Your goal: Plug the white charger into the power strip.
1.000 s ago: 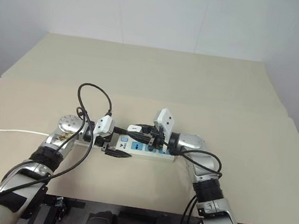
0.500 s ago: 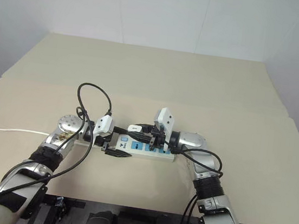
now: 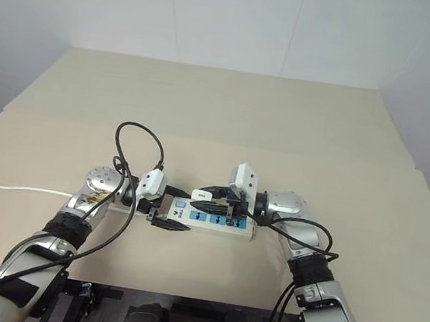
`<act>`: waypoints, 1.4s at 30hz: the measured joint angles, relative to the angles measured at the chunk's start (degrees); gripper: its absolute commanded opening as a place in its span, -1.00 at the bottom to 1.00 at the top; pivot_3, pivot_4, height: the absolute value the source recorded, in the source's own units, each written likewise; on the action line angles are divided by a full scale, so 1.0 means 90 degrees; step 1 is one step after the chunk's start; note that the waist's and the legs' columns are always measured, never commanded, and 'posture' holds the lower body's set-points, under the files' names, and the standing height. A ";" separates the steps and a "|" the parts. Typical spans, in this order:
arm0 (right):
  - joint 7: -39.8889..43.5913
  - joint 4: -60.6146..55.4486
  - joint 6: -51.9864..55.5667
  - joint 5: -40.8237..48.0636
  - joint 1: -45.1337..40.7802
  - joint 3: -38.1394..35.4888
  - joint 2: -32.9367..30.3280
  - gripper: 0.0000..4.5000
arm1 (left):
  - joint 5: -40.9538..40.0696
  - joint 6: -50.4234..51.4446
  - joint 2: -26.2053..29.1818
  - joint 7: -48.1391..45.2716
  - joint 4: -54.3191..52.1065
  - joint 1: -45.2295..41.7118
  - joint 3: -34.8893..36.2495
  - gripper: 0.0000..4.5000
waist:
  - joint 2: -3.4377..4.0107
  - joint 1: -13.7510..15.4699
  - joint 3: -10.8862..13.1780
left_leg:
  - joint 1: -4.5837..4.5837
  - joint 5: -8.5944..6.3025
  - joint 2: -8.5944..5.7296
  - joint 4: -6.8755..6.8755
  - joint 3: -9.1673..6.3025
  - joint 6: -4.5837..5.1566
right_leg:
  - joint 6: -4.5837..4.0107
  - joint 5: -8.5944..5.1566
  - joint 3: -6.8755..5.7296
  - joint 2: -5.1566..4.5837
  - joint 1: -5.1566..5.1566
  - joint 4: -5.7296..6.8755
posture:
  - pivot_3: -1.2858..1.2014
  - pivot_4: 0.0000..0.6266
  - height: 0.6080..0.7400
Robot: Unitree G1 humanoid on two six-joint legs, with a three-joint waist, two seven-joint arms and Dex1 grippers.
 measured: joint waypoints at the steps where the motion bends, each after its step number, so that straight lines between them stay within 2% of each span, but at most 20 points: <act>1: -0.0009 0.0006 -0.0013 -0.0001 -0.0002 0.0007 0.0000 -0.47 | 0.0001 0.0001 0.0000 0.0001 0.0000 0.0000 0.0000 0.47 | 0.0000 0.0000 0.0000 | 0.0001 0.0000 0.0000 0.0000 0.0000 0.0000 | 0.0000 0.0000 0.0000 0.0000 0.0001 0.0000 | 0.03 -0.52 1.00; 15: -0.0130 0.0105 -0.0247 -0.0492 -0.0171 0.0269 0.0210 -0.47 | -0.0001 0.0008 0.0126 -0.0010 0.0041 0.0009 0.0013 0.47 | -0.0003 -0.0088 -0.0005 | 0.0022 0.0000 0.0001 -0.0001 0.0000 0.0000 | -0.0001 0.0000 0.0004 0.0004 0.0011 0.0008 | 0.03 -0.52 1.00; 40: -0.0228 0.0264 -0.0528 -0.0481 -0.0080 0.0235 0.0160 -0.47 | 0.0009 0.0016 0.0099 0.0102 0.0021 0.0074 0.0016 0.47 | -0.0004 -0.0130 -0.0009 | 0.0052 0.0000 0.0001 -0.0002 -0.0004 0.0000 | 0.0000 -0.0001 0.0001 0.0002 0.0056 -0.0002 | 0.03 -0.52 1.00; 42: -0.0247 0.0281 -0.0517 -0.0484 -0.0093 0.0245 0.0161 -0.16 | 0.0007 0.0018 0.0099 0.0132 0.0013 0.0095 0.0016 0.47 | -0.0003 -0.0128 -0.0010 | 0.0056 0.0000 0.0001 -0.0002 -0.0004 0.0000 | 0.0000 -0.0001 0.0000 0.0002 0.0059 -0.0001 | 0.03 -0.52 1.00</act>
